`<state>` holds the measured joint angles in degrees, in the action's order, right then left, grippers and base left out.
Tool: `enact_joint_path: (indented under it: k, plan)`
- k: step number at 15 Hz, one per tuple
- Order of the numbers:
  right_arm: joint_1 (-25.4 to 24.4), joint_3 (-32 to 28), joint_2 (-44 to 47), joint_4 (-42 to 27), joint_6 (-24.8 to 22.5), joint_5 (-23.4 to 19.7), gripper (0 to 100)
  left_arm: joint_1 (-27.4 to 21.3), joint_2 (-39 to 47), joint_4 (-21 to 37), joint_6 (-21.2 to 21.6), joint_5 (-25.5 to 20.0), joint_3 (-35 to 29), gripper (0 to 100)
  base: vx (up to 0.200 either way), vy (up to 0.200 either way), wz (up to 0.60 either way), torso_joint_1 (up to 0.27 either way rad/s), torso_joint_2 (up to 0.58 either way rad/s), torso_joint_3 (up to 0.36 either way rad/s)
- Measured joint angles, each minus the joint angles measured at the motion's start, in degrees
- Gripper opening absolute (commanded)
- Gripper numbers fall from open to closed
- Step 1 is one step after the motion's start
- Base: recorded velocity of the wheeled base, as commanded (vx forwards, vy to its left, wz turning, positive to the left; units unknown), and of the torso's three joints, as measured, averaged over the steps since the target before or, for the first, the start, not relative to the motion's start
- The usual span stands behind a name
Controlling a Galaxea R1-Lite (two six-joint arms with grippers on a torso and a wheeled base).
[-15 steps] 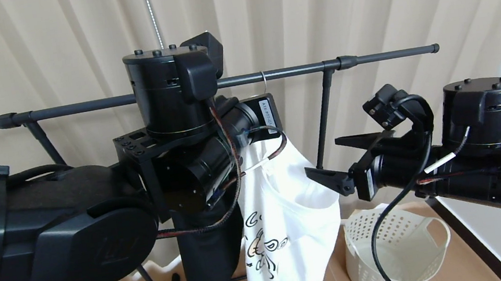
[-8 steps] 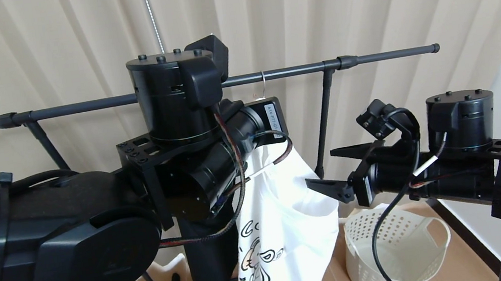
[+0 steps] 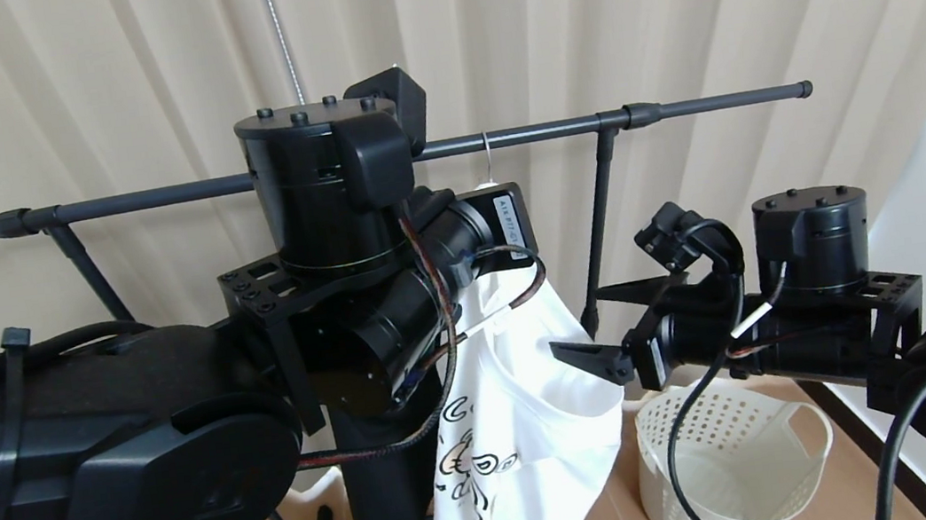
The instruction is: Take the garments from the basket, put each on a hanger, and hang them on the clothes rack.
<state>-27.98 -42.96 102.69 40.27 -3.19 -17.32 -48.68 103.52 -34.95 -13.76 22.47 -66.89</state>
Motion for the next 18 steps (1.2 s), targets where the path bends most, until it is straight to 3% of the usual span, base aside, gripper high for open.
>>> enact_joint_path:
  k: [5,6,15,18]
  plan:
    - [0.30,-0.23,2.96,3.36,0.02,0.22,100,0.00,-0.02,-0.02,0.00,0.00,0.02,0,0.000,0.000,0.00,0.000,0.00,0.000]
    - [0.44,-0.23,3.25,3.36,0.05,0.22,0,0.00,-0.02,-0.02,0.00,0.00,0.02,0,0.000,0.000,0.00,0.000,0.00,0.000]
    - [4.52,-1.69,2.55,3.41,0.00,1.89,0,0.87,-0.13,0.33,0.28,-0.46,0.50,0,0.000,0.000,0.00,0.000,0.00,0.000]
    - [6.31,-2.02,-0.05,3.12,-0.02,2.28,0,3.23,0.44,3.10,3.50,-4.24,1.76,0,0.000,0.000,0.00,0.000,0.00,0.000]
